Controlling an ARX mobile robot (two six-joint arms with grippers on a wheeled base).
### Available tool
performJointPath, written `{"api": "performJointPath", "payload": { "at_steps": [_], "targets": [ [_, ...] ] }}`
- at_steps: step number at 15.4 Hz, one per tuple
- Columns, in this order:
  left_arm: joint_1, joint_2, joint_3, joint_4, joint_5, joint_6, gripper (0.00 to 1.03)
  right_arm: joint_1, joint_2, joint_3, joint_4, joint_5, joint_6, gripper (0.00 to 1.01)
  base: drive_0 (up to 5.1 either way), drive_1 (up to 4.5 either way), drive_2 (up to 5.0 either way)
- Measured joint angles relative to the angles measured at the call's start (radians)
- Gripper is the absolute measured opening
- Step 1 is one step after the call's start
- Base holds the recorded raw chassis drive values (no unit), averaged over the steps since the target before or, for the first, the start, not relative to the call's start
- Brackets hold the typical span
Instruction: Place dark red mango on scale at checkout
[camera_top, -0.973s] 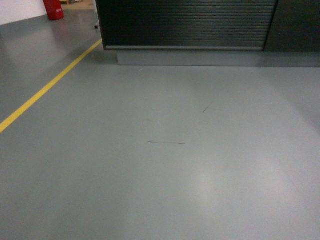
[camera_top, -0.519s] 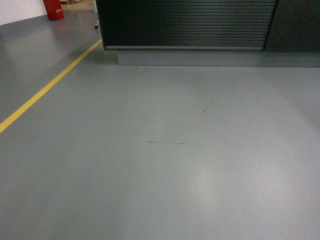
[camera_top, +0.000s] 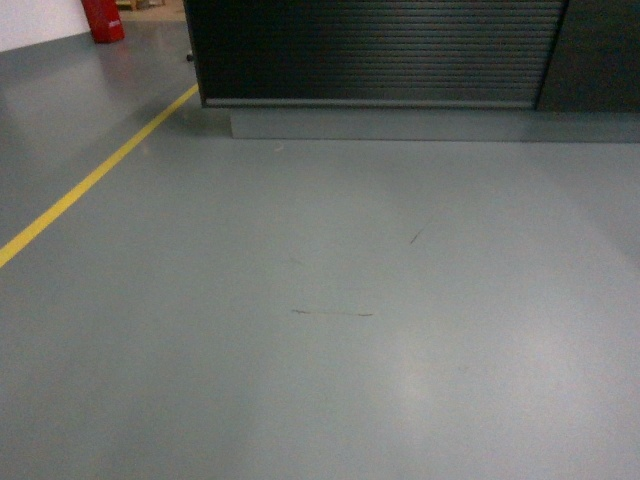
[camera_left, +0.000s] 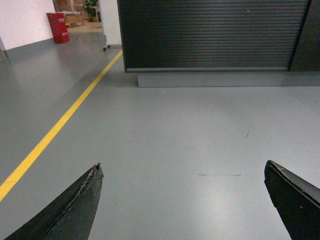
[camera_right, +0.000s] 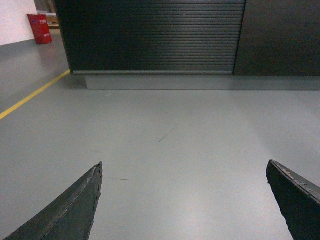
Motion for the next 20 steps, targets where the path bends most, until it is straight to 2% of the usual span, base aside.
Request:
{"api": "performJointPath", "payload": {
  "at_steps": [20],
  "targets": [
    [0.000,0.000,0.000,-0.002,0.000,0.000,0.98,0.000,0.000,0.000,0.000,0.001,0.000,0.98,-0.1,4.27,-4.4]
  ]
}}
